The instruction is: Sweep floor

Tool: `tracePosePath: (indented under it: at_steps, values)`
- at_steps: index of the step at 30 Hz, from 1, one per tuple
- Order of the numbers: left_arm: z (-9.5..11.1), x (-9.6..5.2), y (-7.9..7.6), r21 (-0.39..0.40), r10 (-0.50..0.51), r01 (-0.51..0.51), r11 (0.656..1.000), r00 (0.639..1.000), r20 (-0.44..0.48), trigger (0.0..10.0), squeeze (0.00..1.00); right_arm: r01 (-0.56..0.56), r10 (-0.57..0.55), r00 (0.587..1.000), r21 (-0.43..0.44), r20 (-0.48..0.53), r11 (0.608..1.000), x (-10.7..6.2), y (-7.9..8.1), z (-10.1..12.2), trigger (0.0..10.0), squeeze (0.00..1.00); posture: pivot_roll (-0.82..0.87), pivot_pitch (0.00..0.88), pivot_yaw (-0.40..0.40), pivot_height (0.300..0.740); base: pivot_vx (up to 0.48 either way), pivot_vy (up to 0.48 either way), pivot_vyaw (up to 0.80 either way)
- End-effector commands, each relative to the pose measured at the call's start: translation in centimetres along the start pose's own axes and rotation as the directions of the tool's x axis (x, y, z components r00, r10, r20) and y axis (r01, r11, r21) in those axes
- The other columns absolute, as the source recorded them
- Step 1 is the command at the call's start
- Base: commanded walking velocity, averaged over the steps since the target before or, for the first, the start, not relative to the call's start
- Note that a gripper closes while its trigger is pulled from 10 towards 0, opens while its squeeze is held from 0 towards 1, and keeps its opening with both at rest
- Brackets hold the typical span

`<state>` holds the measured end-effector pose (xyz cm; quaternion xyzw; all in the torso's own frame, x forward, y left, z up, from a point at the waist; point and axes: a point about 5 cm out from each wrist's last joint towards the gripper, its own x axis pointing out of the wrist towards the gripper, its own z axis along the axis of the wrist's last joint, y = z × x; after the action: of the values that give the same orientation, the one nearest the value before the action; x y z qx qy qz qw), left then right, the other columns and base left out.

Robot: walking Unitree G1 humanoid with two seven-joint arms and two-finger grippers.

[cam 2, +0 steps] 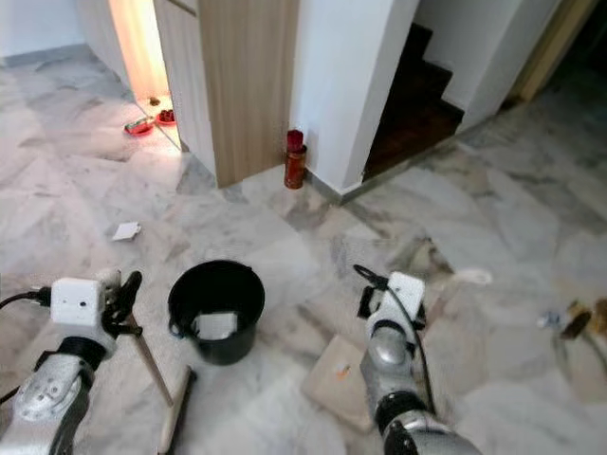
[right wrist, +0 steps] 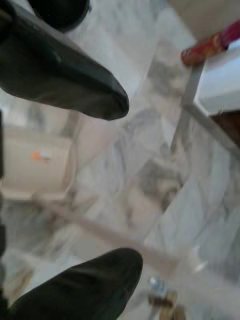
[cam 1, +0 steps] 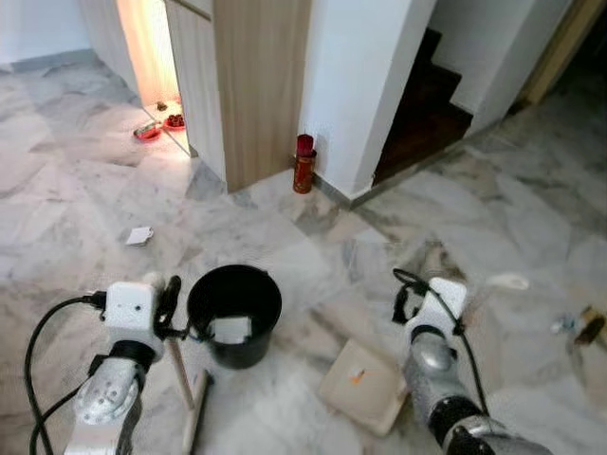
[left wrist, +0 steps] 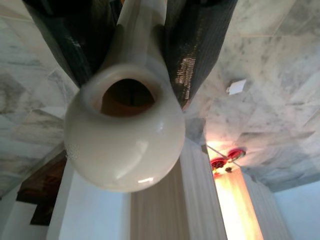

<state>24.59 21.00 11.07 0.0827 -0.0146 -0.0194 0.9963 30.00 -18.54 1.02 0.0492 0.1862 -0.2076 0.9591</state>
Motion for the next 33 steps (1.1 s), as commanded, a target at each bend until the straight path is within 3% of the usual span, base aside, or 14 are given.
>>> tracePosePath:
  at_steps: [1,10,21,28,33]
  values:
    - [0.4,0.0,0.0,0.001,-0.007,0.007,1.0,1.0,0.019,10.0,0.0,-0.011,0.01,1.0,0.012,0.02,1.0,0.1,0.7,0.7,10.0,0.0,0.27,0.045,-0.09,0.74,0.0,0.0,0.0]
    - [0.4,0.0,-0.1,-0.007,-0.008,0.008,1.0,1.0,0.017,10.0,0.0,-0.017,0.017,1.0,0.02,0.018,1.0,0.1,0.8,0.7,10.0,0.0,0.27,0.045,-0.094,0.74,0.0,0.028,0.0]
    - [0.4,0.1,-0.3,-0.003,-0.007,0.007,1.0,1.0,0.025,10.0,0.0,-0.02,0.02,0.999,0.017,0.035,1.0,0.2,0.8,1.0,10.0,0.0,0.27,0.045,-0.101,0.74,0.0,0.277,-0.65]
    - [0.1,0.0,-0.4,-0.014,0.003,-0.002,1.0,1.0,0.023,10.0,0.0,-0.067,0.064,0.992,0.022,0.104,0.998,0.1,1.2,1.8,10.0,0.0,0.26,0.044,-0.11,0.74,0.0,0.0,0.0]
    - [-0.1,0.0,-0.5,-0.017,0.006,-0.006,1.0,1.0,0.022,10.0,0.0,-0.091,0.096,0.981,-0.036,0.171,0.995,0.0,1.3,2.4,10.0,0.0,0.25,0.039,-0.115,0.74,0.0,0.0,0.0]
